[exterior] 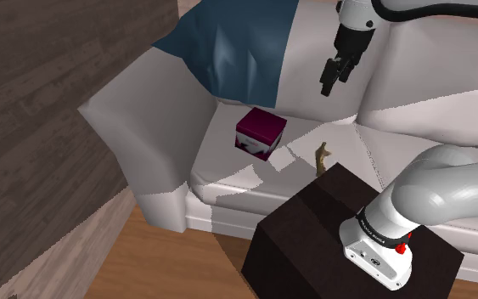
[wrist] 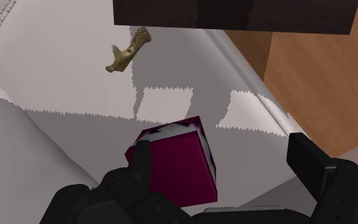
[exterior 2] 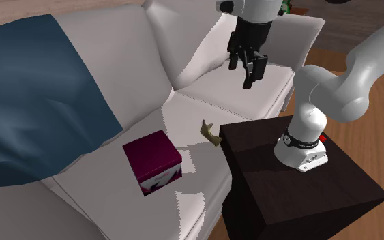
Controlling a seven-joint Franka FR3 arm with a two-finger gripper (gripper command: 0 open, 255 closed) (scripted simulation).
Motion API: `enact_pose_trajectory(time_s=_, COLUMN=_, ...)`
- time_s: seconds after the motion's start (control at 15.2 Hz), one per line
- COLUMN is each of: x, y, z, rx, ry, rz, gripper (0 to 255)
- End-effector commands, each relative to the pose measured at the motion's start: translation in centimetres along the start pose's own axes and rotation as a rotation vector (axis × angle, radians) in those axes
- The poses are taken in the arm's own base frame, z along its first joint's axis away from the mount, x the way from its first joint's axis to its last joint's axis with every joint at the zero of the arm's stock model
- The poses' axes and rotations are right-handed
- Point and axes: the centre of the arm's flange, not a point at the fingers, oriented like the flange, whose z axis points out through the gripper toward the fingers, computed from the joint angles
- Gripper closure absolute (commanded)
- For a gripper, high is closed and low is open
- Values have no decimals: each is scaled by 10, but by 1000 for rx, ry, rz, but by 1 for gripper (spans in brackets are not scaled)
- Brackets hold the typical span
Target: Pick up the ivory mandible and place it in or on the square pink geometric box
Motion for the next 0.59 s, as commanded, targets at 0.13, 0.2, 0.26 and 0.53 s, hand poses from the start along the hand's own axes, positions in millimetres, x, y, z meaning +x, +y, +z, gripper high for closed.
enact_pose_trajectory(time_s=0.13, x=-3, y=13, z=24, rx=11, ry=8, rz=31, gripper=0)
enact_pose_trajectory(time_s=0.2, x=-5, y=19, z=36, rx=17, ry=12, rz=46, gripper=0)
enact_pose_trajectory(time_s=0.26, x=-6, y=25, z=48, rx=23, ry=16, rz=62, gripper=0)
enact_pose_trajectory(time_s=0.53, x=-13, y=49, z=97, rx=46, ry=32, rz=124, gripper=0)
